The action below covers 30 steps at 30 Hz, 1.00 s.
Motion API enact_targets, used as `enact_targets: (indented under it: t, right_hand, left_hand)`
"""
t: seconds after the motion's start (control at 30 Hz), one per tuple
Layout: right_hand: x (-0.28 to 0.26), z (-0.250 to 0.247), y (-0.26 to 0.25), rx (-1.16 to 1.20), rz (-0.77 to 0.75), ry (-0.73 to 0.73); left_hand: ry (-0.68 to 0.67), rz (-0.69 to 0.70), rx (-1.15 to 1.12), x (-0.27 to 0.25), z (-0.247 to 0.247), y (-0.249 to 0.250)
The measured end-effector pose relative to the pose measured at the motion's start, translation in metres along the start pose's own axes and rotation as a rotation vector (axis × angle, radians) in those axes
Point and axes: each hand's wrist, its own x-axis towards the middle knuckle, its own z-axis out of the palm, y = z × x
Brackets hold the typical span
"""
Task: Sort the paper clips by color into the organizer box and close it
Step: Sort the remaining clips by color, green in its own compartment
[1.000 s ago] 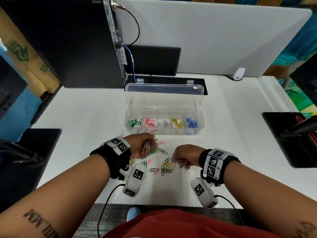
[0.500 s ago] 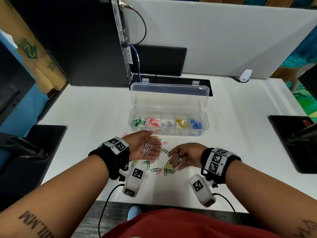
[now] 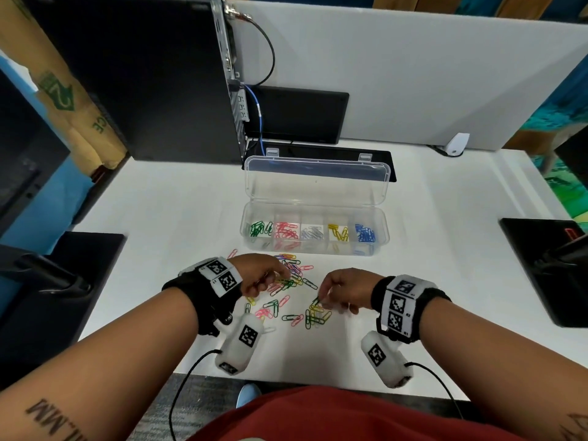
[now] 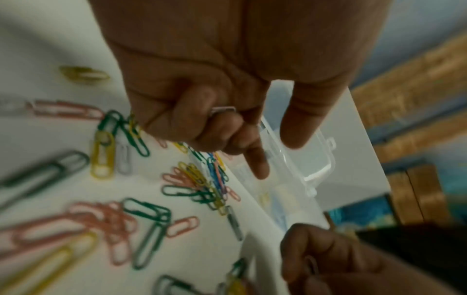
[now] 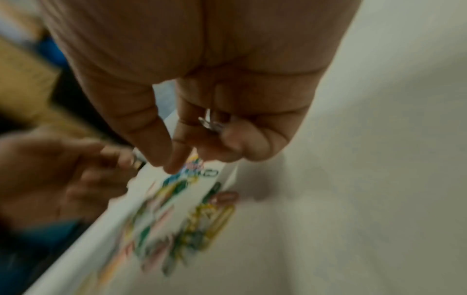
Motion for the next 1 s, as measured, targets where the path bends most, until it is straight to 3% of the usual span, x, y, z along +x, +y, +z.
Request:
enact_targets:
  t: [0.1, 0.17, 0.3, 0.47, 0.67, 1.0]
  right_hand:
    - [-0.001, 0.007, -0.004, -0.375, -0.142, 0.021]
    - [0.000, 0.012, -0.004, -0.499, -0.177, 0.030]
    - [0.003, 0.019, 0.001, -0.650, -0.158, 0.033]
    - [0.004, 0.024, 0.009, -0.691, -0.201, 0.107]
    - [0.006, 0.025, 0.011, -0.693, -0.215, 0.152]
    - [0.011, 0.024, 0.007, -0.760, -0.166, 0.184]
  left_hand:
    - [0.010, 0.114, 0.470, 0.000, 0.002, -0.001]
    - [0.019, 0.202, 0.686, -0.001, 0.006, -0.005]
    - [0.048, 0.196, 1.026, 0.001, 0.012, -0.022]
    - [0.004, 0.205, 1.199, -0.004, 0.021, -0.033]
    - [0.058, 0.207, 1.295, -0.008, 0.030, -0.038]
    - [0.084, 0.197, 1.275, -0.009, 0.034, -0.040]
